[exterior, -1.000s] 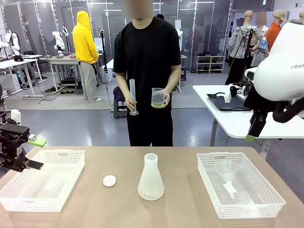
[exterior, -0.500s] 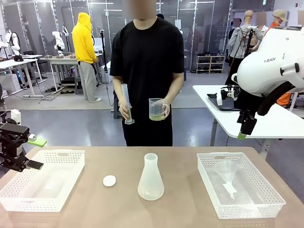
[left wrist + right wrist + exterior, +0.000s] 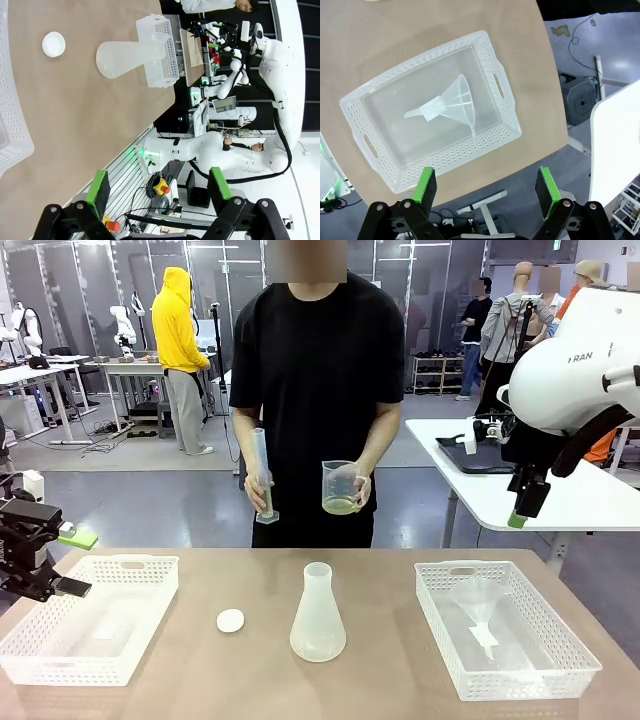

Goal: Prepare the solutions needed for the experiment.
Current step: Pick up the Plastic Funnel and insert it into the Big flask.

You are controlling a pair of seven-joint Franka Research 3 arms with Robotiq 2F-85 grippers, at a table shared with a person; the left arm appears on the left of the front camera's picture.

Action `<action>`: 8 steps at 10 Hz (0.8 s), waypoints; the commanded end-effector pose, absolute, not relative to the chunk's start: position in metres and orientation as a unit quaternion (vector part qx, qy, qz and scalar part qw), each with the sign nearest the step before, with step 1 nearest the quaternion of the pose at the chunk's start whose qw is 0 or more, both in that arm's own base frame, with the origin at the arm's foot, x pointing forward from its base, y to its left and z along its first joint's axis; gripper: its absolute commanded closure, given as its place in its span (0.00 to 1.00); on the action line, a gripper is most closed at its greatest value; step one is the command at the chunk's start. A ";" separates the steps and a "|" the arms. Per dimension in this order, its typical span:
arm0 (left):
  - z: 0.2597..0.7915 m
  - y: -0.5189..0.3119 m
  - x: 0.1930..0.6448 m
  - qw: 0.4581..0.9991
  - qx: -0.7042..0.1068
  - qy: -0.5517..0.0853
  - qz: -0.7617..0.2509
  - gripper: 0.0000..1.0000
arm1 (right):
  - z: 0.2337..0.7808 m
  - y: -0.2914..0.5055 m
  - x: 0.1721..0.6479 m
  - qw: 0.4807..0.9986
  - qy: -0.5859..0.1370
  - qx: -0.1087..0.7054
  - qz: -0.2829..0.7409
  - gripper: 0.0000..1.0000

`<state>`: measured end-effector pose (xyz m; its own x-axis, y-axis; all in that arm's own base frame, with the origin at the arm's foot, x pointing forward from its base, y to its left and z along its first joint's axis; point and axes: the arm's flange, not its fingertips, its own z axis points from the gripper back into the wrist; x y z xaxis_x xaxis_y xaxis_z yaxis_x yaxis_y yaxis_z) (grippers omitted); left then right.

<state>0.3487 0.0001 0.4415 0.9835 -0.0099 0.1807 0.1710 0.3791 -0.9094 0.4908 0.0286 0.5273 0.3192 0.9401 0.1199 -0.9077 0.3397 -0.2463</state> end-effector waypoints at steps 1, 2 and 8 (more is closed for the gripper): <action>0.446 -0.002 0.349 0.820 -0.564 -0.078 -0.058 0.00 | 0.511 0.019 0.506 0.797 -0.104 -0.038 0.594 0.00; 0.446 -0.002 0.349 0.820 -0.564 -0.078 -0.058 0.00 | 0.502 0.016 0.511 0.788 -0.097 -0.020 0.608 0.00; 0.446 -0.002 0.349 0.820 -0.564 -0.078 -0.058 0.00 | 0.434 0.022 0.538 0.743 -0.068 0.082 0.661 0.00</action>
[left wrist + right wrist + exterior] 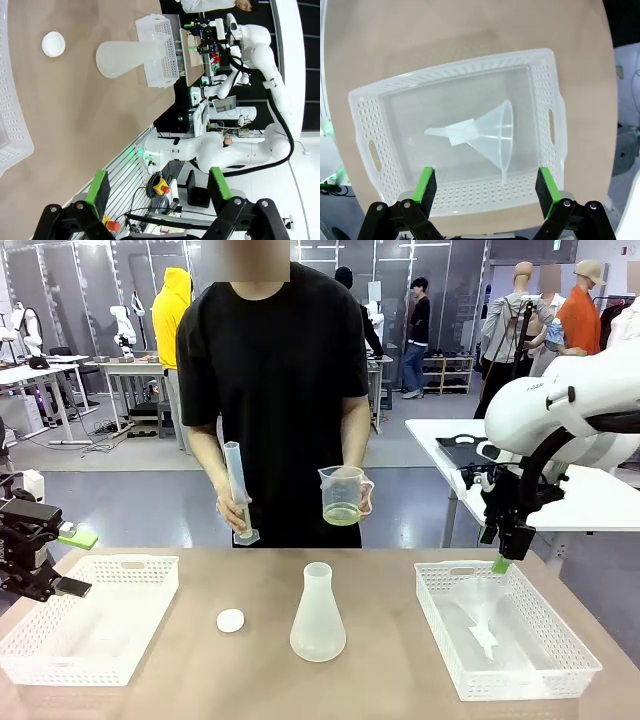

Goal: Prepare the solutions needed for the experiment.
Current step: Pick up the Plastic Funnel and insert it into the Big flask.

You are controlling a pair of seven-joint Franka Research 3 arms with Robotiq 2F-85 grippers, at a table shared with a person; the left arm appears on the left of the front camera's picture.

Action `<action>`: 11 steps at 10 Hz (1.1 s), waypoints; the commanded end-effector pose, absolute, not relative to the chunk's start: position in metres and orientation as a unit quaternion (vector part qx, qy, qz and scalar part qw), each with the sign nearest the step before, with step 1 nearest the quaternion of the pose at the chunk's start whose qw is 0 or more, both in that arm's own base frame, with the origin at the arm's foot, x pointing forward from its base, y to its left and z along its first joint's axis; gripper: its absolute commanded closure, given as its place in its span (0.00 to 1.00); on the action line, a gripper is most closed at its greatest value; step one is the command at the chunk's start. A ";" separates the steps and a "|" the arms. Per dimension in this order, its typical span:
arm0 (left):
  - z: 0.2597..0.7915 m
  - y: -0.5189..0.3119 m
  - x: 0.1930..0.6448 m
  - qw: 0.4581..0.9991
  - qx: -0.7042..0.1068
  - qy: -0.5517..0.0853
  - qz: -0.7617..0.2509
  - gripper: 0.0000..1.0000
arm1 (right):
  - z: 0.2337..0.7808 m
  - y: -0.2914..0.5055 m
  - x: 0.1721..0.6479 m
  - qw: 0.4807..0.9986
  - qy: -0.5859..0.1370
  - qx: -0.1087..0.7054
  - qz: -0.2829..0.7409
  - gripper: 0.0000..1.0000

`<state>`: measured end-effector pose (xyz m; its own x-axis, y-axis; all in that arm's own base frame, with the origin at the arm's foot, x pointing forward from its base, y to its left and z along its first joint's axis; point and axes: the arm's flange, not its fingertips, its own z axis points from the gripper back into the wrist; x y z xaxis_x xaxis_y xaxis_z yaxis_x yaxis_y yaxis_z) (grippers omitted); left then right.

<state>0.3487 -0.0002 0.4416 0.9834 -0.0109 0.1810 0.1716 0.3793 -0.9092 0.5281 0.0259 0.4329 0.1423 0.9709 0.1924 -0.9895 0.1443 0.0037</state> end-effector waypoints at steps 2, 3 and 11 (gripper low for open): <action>0.446 -0.002 0.349 0.820 -0.564 -0.078 -0.058 0.00 | 0.415 0.025 0.549 0.742 -0.052 0.104 0.660 0.00; 0.446 -0.002 0.349 0.820 -0.564 -0.078 -0.058 0.00 | 0.406 0.024 0.553 0.743 -0.040 0.115 0.658 0.00; 0.446 -0.002 0.349 0.820 -0.564 -0.078 -0.058 0.00 | 0.361 0.017 0.574 0.733 0.006 0.169 0.658 0.06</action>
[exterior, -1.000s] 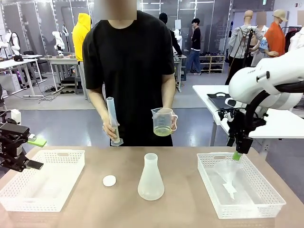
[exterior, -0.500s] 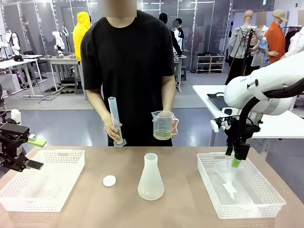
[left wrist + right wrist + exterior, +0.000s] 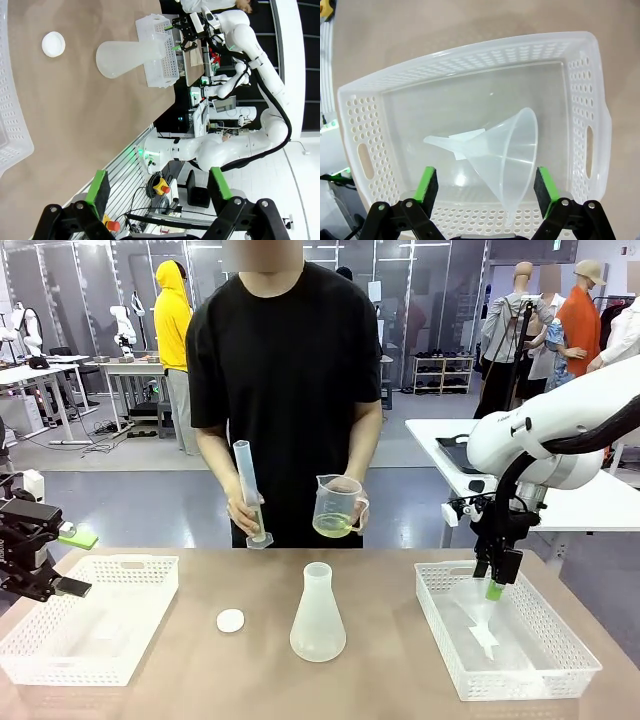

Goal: Prepare the solutions needed for the experiment.
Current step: Pick up the Plastic Funnel and insert it into the Big flask.

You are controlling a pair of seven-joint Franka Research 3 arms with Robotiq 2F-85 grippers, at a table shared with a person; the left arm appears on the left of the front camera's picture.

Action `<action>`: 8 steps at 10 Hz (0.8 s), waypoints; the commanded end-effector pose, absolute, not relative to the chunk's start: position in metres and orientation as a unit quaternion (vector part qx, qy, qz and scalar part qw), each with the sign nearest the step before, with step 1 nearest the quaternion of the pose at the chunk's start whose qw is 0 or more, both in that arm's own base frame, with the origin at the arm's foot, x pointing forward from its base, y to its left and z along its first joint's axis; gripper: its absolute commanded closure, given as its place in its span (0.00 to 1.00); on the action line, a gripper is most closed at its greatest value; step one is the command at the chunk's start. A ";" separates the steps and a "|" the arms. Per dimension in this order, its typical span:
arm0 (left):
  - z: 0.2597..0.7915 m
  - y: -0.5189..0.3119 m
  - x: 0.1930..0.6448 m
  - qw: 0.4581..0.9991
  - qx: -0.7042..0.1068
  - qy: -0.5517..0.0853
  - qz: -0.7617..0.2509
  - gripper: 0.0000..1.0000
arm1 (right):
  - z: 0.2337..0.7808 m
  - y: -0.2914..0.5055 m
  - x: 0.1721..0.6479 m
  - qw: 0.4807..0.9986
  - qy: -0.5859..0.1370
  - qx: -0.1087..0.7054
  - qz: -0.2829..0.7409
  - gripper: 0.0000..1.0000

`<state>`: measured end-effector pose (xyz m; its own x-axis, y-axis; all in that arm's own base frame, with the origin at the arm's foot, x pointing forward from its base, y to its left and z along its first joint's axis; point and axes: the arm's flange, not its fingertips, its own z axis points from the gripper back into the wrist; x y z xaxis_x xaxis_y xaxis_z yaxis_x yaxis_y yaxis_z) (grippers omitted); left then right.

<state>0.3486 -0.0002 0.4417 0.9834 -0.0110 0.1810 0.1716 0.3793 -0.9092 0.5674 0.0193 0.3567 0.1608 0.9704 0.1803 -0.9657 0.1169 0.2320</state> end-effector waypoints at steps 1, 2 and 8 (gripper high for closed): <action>0.446 -0.002 0.349 0.820 -0.564 -0.078 -0.058 0.00 | 0.360 0.016 0.574 0.727 0.012 0.175 0.664 0.18; 0.446 -0.002 0.349 0.820 -0.564 -0.078 -0.058 0.00 | 0.359 0.015 0.574 0.726 0.022 0.174 0.665 0.24; 0.446 -0.002 0.349 0.820 -0.564 -0.078 -0.058 0.00 | 0.346 0.010 0.581 0.736 0.030 0.199 0.646 0.82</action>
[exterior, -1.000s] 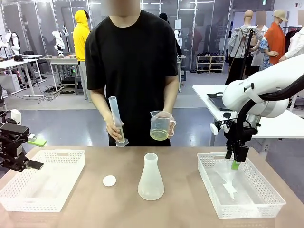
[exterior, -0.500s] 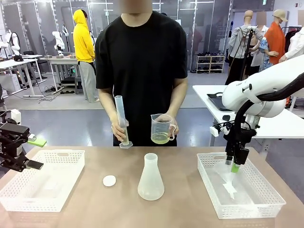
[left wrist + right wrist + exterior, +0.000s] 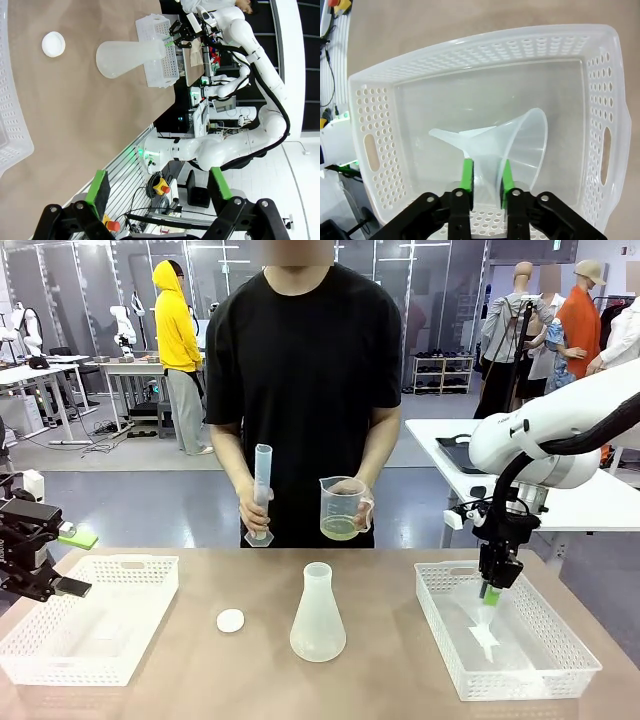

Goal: Prepare the solutions needed for the experiment.
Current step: Pick up the Plastic Funnel and insert it into the Big flask.

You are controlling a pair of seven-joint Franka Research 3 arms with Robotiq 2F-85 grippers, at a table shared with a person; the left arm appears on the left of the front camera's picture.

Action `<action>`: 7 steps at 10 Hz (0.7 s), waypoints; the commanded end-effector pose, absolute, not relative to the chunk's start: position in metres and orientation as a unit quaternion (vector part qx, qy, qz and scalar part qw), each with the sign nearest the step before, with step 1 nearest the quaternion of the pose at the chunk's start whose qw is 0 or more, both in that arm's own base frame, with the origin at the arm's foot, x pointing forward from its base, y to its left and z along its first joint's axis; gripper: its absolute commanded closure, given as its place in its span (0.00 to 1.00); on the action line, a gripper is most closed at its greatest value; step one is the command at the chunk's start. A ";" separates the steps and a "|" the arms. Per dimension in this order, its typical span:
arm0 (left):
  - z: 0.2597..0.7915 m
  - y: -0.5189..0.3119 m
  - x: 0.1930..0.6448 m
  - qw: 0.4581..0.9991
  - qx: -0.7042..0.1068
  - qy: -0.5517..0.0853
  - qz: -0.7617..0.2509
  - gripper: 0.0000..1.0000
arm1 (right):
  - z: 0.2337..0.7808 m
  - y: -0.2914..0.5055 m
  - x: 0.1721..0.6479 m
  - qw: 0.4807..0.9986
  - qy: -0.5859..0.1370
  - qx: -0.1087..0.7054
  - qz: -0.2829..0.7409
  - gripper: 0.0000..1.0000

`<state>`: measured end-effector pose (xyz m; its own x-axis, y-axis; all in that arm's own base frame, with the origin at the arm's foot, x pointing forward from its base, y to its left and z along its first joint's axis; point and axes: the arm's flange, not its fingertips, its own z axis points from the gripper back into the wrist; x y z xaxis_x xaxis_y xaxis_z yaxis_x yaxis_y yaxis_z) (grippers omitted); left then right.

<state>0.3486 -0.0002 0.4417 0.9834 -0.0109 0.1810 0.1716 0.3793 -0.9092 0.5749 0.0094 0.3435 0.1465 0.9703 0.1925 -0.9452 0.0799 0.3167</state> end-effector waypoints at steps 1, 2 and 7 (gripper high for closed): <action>0.446 -0.002 0.349 0.820 -0.564 -0.078 -0.058 0.00 | 0.345 0.011 0.581 0.735 0.028 0.197 0.648 0.95; 0.446 -0.002 0.349 0.820 -0.564 -0.078 -0.058 0.00 | 0.346 0.012 0.580 0.736 0.030 0.198 0.647 1.00; 0.446 -0.002 0.349 0.820 -0.564 -0.078 -0.058 0.00 | 0.380 0.023 0.558 0.734 0.014 0.134 0.665 1.00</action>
<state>0.3486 -0.0002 0.4417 0.9834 -0.0109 0.1809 0.1715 0.3793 -0.9093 0.5733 0.0157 0.3700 0.1217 0.9744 0.1889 -0.9566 0.0644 0.2842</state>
